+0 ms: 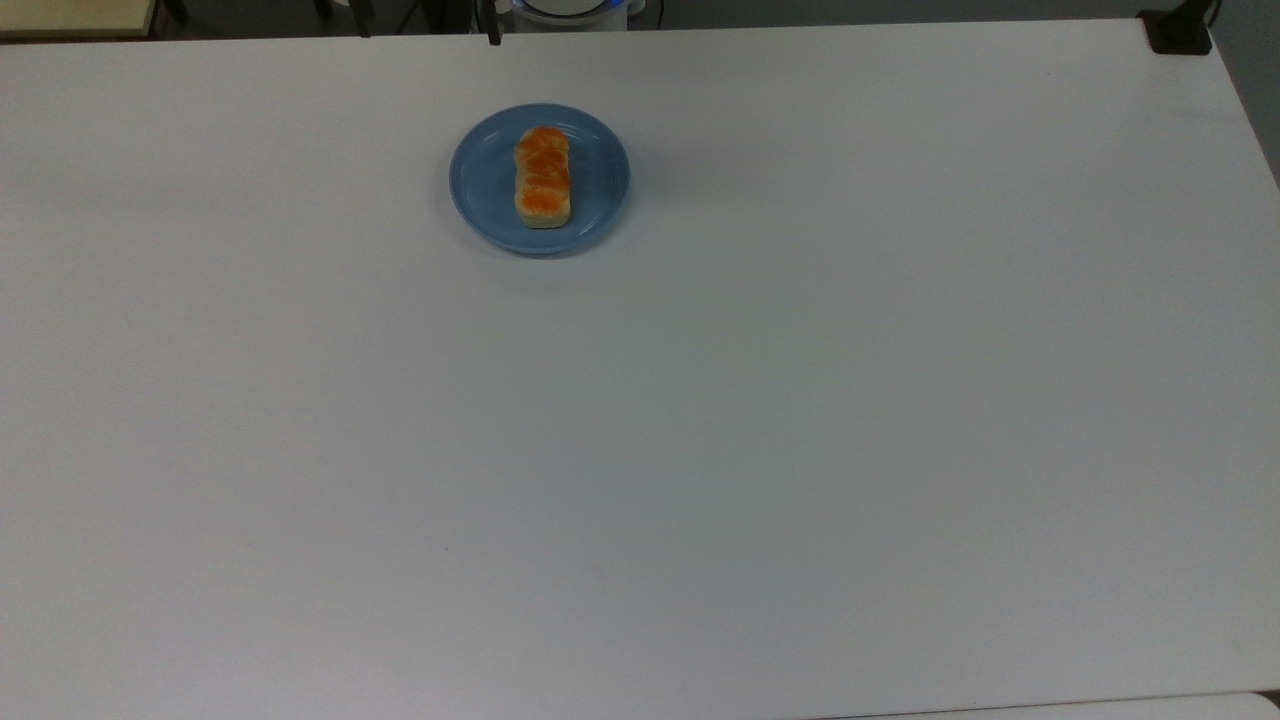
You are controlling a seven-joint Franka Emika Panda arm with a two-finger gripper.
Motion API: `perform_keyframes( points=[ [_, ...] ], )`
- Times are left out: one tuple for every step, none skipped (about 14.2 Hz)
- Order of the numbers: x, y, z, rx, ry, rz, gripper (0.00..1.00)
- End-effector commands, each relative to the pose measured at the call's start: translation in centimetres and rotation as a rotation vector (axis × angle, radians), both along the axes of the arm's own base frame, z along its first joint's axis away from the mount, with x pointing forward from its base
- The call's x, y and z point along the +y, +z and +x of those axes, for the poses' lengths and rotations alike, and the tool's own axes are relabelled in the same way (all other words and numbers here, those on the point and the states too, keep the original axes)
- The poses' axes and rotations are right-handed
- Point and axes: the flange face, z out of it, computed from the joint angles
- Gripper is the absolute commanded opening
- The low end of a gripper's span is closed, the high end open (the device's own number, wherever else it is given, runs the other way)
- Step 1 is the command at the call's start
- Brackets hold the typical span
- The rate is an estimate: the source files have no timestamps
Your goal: Put the bread on the table
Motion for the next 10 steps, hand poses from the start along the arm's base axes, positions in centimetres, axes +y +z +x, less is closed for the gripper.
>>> perform_keyframes(
  points=[
    [0.43,0.06,-0.1,-0.003,-0.003,0.015,1.0],
    [0.4,0.05,-0.1,-0.003,-0.002,0.012,1.0],
    [0.39,0.14,-0.15,-0.004,-0.003,0.01,1.0],
    [0.39,0.22,-0.2,-0.005,-0.002,0.01,1.0],
    [0.39,0.14,-0.15,-0.004,-0.002,0.01,1.0],
    [0.48,0.14,-0.14,-0.004,0.0,0.01,1.0],
    [0.48,0.12,-0.16,-0.002,0.003,0.01,1.0],
    [0.65,0.12,-0.15,-0.002,0.004,0.01,1.0],
    [0.67,0.11,-0.16,-0.001,0.006,0.011,1.0],
    [0.68,0.0,-0.26,0.01,0.006,0.012,1.0]
  ],
)
